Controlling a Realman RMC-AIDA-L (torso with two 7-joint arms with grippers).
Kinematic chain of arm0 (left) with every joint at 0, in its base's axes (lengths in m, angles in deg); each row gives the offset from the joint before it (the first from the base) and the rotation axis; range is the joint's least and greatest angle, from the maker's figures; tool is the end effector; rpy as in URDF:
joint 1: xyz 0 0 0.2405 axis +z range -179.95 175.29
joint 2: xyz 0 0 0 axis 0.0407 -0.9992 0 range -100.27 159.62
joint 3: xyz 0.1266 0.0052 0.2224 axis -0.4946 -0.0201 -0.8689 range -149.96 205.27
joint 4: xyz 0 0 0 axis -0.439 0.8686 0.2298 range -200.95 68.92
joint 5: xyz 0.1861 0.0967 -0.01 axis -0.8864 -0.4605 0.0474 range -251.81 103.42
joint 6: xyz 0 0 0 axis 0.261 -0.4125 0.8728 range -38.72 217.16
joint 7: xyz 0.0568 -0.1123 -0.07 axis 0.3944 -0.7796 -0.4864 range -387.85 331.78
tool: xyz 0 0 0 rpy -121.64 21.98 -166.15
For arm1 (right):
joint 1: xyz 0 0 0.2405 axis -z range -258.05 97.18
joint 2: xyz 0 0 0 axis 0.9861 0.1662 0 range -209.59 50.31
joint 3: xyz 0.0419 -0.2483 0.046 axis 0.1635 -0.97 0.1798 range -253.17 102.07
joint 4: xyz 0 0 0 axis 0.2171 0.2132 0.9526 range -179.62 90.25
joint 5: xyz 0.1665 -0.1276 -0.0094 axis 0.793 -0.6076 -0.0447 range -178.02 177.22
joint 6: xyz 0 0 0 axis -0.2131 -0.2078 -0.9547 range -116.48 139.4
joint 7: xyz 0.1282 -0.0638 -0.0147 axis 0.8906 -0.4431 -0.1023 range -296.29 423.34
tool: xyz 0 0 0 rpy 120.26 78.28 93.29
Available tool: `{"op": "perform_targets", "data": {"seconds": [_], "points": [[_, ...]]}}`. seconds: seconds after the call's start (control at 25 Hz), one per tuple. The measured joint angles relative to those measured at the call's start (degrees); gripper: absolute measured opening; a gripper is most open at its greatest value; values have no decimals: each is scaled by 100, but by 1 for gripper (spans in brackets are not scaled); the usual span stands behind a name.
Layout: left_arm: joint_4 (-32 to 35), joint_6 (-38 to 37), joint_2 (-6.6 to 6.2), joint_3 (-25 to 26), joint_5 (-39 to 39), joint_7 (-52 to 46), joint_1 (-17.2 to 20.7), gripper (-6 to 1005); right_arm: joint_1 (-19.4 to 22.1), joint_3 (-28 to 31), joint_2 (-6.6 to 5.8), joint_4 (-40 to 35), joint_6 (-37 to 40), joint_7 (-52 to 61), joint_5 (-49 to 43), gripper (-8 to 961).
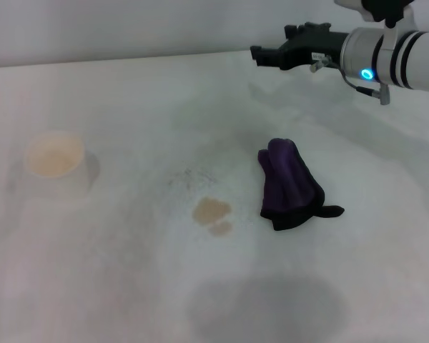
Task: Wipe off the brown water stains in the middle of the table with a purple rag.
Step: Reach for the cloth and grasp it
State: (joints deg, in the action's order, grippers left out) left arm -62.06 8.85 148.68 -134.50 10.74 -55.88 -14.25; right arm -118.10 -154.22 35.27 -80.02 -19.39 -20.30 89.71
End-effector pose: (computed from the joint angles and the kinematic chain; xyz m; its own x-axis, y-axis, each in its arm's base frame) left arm -0.3961 0.2302 0.0176 0.4639 -0.0745 0.8828 0.8851 0.0804 -0.4584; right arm 0.2430 0.4451 -0.0132 0.7880 -0.4123 -0.4573 -0.6156 -0.5184 -0.5935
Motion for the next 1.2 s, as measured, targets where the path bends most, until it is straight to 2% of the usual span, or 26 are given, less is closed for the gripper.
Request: {"op": "perform_targets", "data": {"seconds": [0.24,0.36,0.6,0.72,0.8,1.0,1.2], "points": [[-116,322,-1,0,164,11,-358,892,178,-65,44,-1047,-520,2761,-2762,861],[-161,401,-3,0,198,16,-445,893,370,-185,62,-1631,-891,3706,-3587,860],[-259,567,-9,0,313,25,-565,893,864,-585,61,-3077,-1847,5080,-4722,837],[-269,668,-9,0,367,25,-607,893,948,-922,61,-3852,-2636,5954,-5250,837],[-270,702,-9,0,414,26,-617,893,954,-1050,64,-3995,-2807,6136,-5334,837],[-281,732,-9,0,527,25,-695,893,715,-1622,71,-4567,-3860,6966,-5621,838],[-347,819,-16,0,539,25,-795,894,361,-2058,81,-4692,-4720,7827,-6139,824]]}}
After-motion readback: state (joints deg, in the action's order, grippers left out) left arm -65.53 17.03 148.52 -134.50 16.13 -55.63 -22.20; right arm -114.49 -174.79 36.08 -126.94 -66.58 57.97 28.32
